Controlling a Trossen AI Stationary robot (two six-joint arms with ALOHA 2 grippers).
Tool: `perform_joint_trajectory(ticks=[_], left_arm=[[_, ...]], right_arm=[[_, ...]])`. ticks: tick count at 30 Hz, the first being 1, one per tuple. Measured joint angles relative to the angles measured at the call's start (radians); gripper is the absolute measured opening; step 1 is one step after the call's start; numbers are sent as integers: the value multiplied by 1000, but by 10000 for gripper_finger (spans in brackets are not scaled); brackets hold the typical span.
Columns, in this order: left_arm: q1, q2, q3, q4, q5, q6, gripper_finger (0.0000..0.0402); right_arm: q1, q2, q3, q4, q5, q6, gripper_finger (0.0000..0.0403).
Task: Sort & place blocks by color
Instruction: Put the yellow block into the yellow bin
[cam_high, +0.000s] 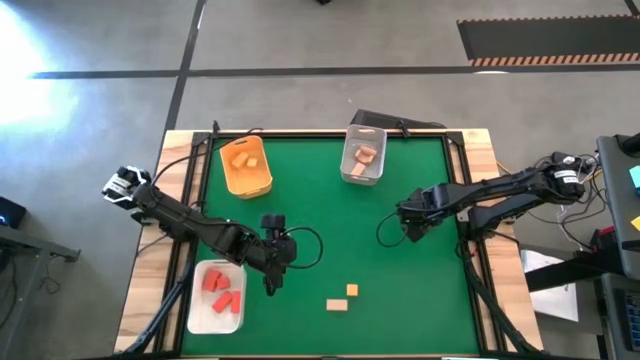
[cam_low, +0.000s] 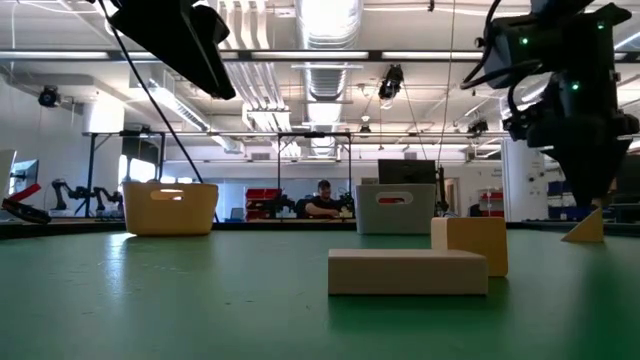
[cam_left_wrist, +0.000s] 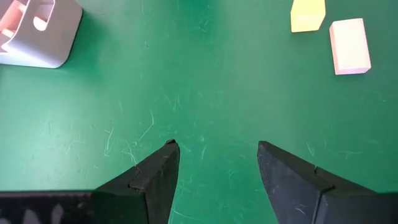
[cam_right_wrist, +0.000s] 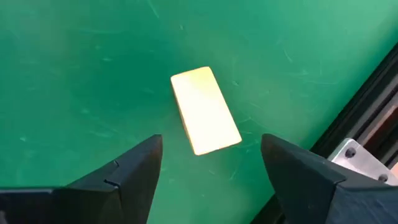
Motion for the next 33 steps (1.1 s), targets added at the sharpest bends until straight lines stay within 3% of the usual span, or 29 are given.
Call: perform_joint_trajectory(ticks=[10,14,23,29,33], left_arm=[[1,0,0,0,-3,1,199],[1,0,0,1,-3,1,199],[1,0,0,10,-6,0,199],[1,0,-1,96,-7,39,199],[1,-1,-48,272,-7,115,199]], right_arm=[[0,4,-98,120,2,-23,281],[0,3,-115,145,2,-28,246],[0,1,-141,206,4,-39,122],[0,-33,-106,291,2,-109,120],[1,-86,-101,581,10,-250,120]])
